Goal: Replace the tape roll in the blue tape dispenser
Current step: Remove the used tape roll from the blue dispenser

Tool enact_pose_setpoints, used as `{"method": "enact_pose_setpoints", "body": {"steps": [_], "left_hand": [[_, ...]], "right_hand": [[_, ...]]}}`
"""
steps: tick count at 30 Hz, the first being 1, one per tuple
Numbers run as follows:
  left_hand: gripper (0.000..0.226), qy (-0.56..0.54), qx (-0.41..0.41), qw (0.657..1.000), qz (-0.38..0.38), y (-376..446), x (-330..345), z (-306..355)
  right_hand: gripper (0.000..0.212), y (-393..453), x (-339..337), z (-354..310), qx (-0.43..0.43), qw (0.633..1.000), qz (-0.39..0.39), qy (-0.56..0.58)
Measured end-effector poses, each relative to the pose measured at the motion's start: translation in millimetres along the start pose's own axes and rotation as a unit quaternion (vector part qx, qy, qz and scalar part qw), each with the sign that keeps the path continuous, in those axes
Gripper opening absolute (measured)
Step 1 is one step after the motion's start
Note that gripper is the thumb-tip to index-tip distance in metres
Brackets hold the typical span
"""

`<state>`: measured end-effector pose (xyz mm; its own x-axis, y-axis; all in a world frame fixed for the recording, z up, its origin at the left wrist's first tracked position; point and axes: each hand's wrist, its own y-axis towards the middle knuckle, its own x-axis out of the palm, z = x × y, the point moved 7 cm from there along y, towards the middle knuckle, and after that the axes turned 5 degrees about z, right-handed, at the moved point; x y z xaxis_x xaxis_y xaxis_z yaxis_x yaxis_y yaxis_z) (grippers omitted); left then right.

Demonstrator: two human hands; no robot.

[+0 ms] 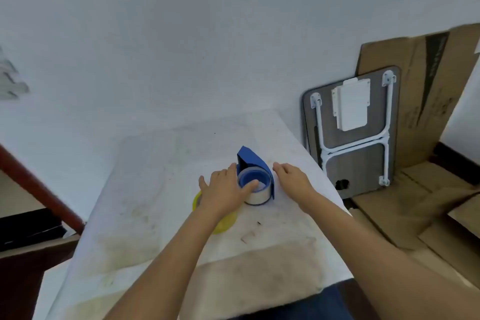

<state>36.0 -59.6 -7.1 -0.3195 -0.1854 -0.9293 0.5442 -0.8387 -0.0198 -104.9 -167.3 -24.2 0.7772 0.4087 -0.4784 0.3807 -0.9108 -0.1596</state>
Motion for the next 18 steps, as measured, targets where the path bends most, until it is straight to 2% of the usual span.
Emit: {"method": "enact_pose_setpoints", "body": {"steps": [6, 11, 14, 18], "left_hand": [[0.096, 0.057, 0.056, 0.997, -0.019, 11, 13, 7], [0.086, 0.04, 0.084, 0.995, -0.023, 12, 13, 3], [0.083, 0.013, 0.09, 0.996, -0.023, 11, 13, -1], [0.083, -0.018, 0.104, 0.994, -0.024, 4, 11, -3]], "right_hand": [[0.067, 22, 16, -1, 0.05, 0.998, -0.021, -0.027], [0.064, 21, 28, 3, 0.056, 0.998, -0.002, -0.038], [0.071, 13, 29, -4, 0.042, 0.999, -0.002, -0.034], [0.044, 4, 30, -3, 0.003, 1.0, 0.006, 0.015]]}}
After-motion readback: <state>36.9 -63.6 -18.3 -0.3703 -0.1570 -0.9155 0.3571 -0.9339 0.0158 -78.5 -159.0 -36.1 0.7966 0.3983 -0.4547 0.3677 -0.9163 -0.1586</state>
